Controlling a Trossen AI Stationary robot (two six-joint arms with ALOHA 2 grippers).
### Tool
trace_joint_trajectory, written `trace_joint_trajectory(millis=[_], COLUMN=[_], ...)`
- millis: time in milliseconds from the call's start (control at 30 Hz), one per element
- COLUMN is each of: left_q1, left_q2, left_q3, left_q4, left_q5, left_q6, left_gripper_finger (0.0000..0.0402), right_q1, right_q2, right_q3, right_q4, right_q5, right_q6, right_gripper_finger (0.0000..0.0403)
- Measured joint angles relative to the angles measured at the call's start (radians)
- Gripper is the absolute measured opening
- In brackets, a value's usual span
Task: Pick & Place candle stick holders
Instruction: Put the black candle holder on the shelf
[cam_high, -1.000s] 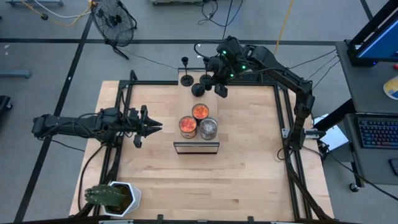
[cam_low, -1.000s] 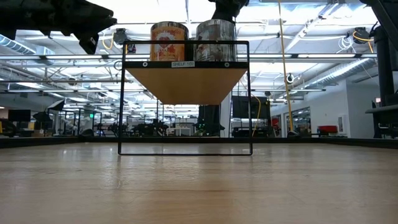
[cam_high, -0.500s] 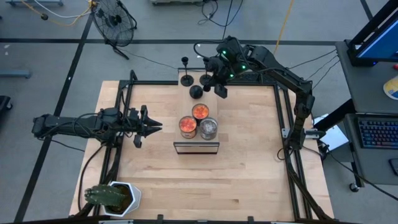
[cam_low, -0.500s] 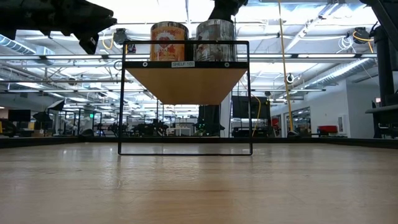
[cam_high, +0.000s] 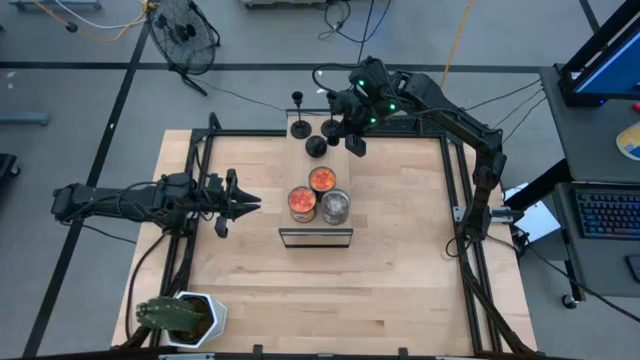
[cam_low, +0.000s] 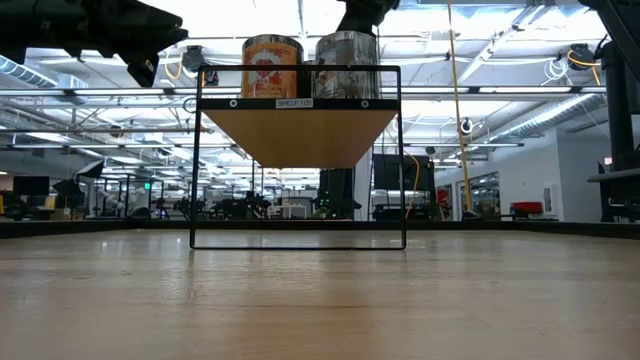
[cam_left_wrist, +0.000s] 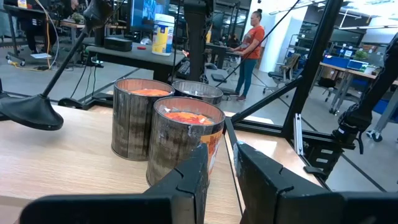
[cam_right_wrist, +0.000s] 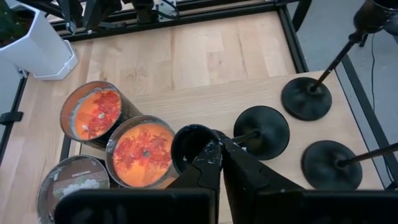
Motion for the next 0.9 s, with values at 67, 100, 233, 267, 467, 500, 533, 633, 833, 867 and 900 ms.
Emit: trace_joint_trajectory(millis=[67,100,233,267,467,500,533,633,833,867,900], left_q1=[0.000,0.000,0.000,0.000,0.000,0.000,0.000,0.000,0.000,0.000,0.000], left_q2=[0.000,0.000,0.000,0.000,0.000,0.000,0.000,0.000,0.000,0.000,0.000], left_q3=[0.000,0.000,0.000,0.000,0.000,0.000,0.000,0.000,0.000,0.000,0.000], left_q4=[0.000,0.000,0.000,0.000,0.000,0.000,0.000,0.000,0.000,0.000,0.000], left_q5=[0.000,0.000,0.000,0.000,0.000,0.000,0.000,0.000,0.000,0.000,0.000], left_q6=[0.000,0.000,0.000,0.000,0.000,0.000,0.000,0.000,0.000,0.000,0.000], left_gripper_finger=[0.0088,0.0088,0.0088,0.0088,0.0088,0.0088,0.0088,0.0088,0.0088,0.0088,0.0088], right_q1=[0.000,0.000,0.000,0.000,-0.005,-0.007,-0.009,-0.011,-0.011,-0.011,-0.011], right_q2=[0.000,0.000,0.000,0.000,0.000,0.000,0.000,0.000,0.000,0.000,0.000], right_q3=[0.000,0.000,0.000,0.000,0.000,0.000,0.000,0.000,0.000,0.000,0.000], right_q4=[0.000,0.000,0.004,0.007,0.016,0.016,0.016,0.016,0.016,0.016,0.016], right_q5=[0.001,0.001,0.002,0.002,0.004,0.004,0.004,0.005,0.005,0.004,0.004], right_q6=[0.000,0.000,0.001,0.000,0.001,0.001,0.004,0.004,0.004,0.004,0.004], right_gripper_finger=[0.0007,0.0011,0.0037,0.0044,0.0065,0.0066,0.0066,0.0063,0.0063,0.0063,0.0063])
